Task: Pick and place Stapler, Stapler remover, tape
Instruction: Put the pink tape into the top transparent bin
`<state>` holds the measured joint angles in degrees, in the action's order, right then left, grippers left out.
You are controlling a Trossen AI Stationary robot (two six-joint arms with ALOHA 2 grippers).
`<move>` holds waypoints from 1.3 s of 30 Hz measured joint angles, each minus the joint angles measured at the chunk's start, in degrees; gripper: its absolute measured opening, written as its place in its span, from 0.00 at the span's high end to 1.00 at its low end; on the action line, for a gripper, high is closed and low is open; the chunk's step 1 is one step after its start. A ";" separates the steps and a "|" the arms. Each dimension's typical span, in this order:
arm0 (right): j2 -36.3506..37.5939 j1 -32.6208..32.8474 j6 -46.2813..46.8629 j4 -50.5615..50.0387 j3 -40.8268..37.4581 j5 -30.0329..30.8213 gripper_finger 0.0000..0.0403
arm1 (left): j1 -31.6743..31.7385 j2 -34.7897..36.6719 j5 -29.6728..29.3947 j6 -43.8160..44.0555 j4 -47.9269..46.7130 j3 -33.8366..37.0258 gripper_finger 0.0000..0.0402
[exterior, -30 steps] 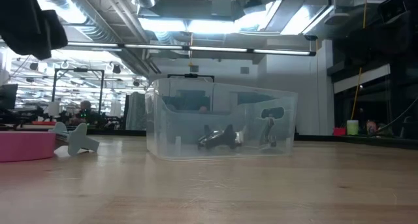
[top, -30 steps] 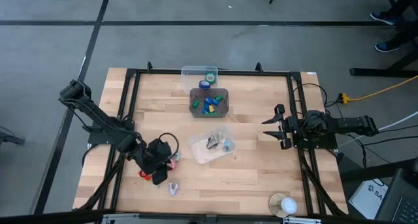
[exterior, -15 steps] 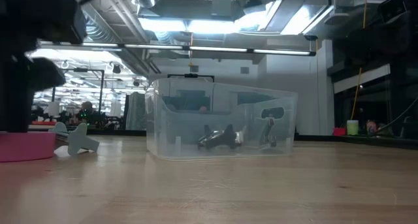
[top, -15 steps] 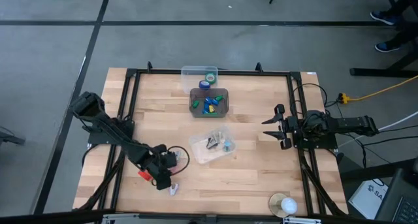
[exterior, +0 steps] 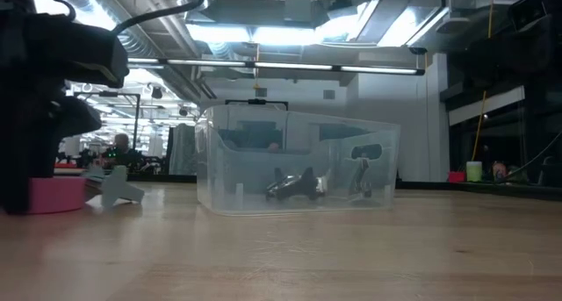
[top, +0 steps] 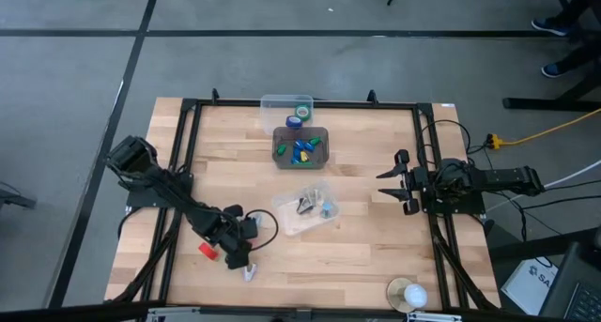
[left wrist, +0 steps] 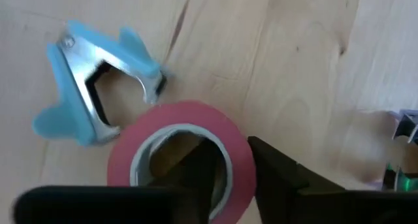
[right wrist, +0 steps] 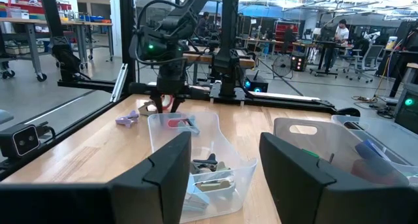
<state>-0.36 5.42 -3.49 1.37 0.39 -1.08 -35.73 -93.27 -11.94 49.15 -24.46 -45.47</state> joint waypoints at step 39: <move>0.00 -0.01 0.02 0.00 0.01 0.00 0.53 | 10.53 25.26 -4.52 -36.23 22.34 0.15 0.91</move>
<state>-0.36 5.41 -3.47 1.37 0.40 -1.08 -25.20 -68.01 -16.46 12.92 -2.13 -45.32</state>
